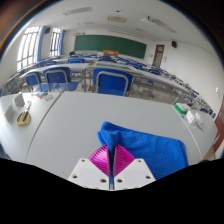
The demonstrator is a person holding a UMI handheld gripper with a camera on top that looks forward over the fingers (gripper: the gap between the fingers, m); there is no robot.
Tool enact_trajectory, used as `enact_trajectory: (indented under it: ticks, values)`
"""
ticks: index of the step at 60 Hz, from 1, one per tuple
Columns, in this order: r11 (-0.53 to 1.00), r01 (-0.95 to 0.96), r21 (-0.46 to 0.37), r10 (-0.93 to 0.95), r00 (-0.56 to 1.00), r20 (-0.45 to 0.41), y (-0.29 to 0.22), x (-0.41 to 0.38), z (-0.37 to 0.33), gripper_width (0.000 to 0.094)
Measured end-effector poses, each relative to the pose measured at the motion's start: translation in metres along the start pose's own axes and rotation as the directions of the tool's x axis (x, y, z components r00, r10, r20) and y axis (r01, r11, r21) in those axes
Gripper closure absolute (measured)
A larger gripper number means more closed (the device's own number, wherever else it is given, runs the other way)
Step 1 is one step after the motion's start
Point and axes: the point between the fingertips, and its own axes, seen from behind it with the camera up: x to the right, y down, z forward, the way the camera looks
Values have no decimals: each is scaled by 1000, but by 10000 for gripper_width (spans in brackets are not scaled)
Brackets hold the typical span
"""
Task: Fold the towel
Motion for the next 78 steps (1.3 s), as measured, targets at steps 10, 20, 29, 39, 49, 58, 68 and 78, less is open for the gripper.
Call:
enact_trajectory:
  ticks: [10,20,29,39,49,58,68,78]
  values:
    - [999,-27,-34,29,999,33,-8,-7,-2,918]
    - [988,-151,16,144,967,211,-66,-50,-41,920]
    - [963,-264,48,241,930,277,-108,-32,-61,905]
    - [970,-244,-13,243,957,161,-67,39,-33,649]
    - [982,-187,-27,187,981,39,-36,105,-38,90]
    - [987,-160,8,160,987,17,-40,119,-75,84]
    - [988,-150,42,150,989,13,-50,90,-144,88]
    - [989,-118,93,119,993,0,-53,51,-234,82]
